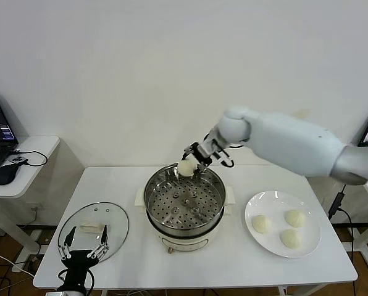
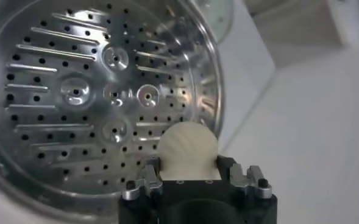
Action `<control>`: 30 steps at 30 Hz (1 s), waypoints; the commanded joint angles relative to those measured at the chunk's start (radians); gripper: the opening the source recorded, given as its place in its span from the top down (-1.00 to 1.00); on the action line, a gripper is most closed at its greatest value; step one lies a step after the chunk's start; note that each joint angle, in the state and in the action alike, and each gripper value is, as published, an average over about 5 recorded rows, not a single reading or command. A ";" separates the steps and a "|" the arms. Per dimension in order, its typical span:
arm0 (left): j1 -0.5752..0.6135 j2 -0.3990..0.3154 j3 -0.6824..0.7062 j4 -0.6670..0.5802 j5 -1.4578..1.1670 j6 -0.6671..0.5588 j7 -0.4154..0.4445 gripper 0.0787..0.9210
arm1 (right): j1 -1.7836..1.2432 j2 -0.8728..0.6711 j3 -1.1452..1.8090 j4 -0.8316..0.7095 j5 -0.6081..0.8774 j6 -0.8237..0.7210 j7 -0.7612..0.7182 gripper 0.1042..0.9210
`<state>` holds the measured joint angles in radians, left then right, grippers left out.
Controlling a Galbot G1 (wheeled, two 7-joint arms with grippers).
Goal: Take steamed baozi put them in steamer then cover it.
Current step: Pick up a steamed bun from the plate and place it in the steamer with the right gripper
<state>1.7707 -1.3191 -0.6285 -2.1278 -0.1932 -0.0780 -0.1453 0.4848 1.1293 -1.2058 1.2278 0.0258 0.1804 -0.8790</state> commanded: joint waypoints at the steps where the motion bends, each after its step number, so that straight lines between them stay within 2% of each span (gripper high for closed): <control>1: -0.007 0.004 -0.002 0.011 -0.005 0.001 0.000 -0.77 | -0.026 0.120 -0.064 -0.075 -0.169 0.138 0.012 -0.18; 13: -0.025 0.002 0.006 0.015 -0.006 0.006 0.001 -0.77 | -0.072 0.142 -0.055 -0.154 -0.297 0.206 0.041 -0.18; 20: -0.027 0.003 0.009 0.017 -0.006 0.007 0.003 -0.77 | -0.070 0.134 -0.055 -0.142 -0.275 0.216 0.059 -0.22; 22: -0.027 0.003 0.009 0.015 -0.006 0.008 0.003 -0.77 | -0.061 0.125 -0.056 -0.126 -0.260 0.213 0.060 -0.30; 26: -0.023 0.002 0.008 0.005 -0.006 0.010 0.004 -0.77 | -0.014 0.080 -0.057 -0.055 -0.173 0.177 0.043 -0.59; 30: -0.018 0.004 0.005 -0.002 -0.006 0.013 0.003 -0.77 | 0.083 -0.021 -0.062 0.094 -0.002 0.025 -0.011 -0.74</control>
<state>1.7501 -1.3173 -0.6212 -2.1224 -0.1989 -0.0680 -0.1420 0.4491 1.2287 -1.2605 1.1363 -0.1846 0.3593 -0.8370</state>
